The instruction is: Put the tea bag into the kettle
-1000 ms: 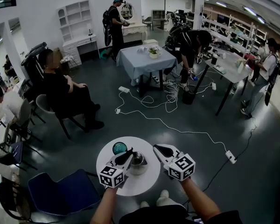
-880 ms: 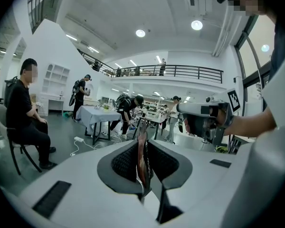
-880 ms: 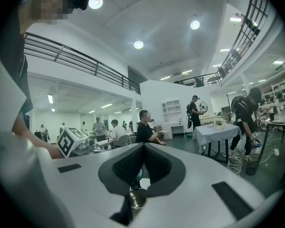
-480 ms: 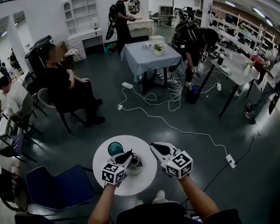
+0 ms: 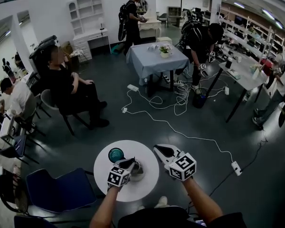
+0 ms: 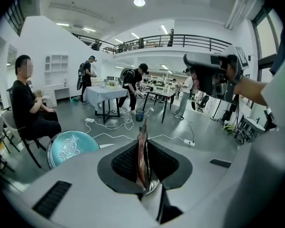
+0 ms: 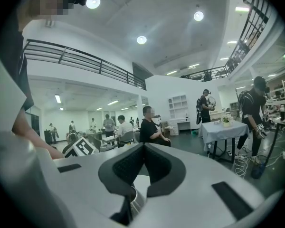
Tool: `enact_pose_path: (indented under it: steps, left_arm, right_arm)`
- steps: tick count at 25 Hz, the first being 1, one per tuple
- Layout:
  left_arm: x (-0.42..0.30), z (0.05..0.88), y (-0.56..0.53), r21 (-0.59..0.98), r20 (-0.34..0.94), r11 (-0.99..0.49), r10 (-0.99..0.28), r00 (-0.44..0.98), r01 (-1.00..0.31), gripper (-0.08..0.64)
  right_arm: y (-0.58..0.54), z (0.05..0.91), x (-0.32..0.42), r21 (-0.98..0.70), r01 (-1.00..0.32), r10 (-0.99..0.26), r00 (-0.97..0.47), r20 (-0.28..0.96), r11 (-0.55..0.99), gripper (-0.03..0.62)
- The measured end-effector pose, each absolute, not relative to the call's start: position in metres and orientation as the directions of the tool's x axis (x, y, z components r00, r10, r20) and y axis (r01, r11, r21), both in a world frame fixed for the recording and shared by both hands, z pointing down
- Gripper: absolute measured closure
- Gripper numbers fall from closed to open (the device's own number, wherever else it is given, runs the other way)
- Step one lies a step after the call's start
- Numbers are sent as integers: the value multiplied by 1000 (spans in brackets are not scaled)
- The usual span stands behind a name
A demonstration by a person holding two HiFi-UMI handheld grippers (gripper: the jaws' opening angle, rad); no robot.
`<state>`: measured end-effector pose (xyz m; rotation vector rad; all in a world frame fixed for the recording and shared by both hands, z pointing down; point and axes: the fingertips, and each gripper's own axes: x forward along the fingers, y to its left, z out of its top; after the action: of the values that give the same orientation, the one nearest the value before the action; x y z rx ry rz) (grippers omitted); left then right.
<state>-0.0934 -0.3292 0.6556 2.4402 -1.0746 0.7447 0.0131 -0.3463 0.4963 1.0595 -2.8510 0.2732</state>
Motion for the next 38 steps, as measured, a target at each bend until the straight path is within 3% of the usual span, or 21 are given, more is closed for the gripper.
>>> enact_pose_path:
  steps: [38]
  left_arm:
    - [-89,731,-340,9,760,-728,-441,477,-686,494]
  right_arm:
    - [-385,510,14,-142,-636,-613,-770,177,758,574]
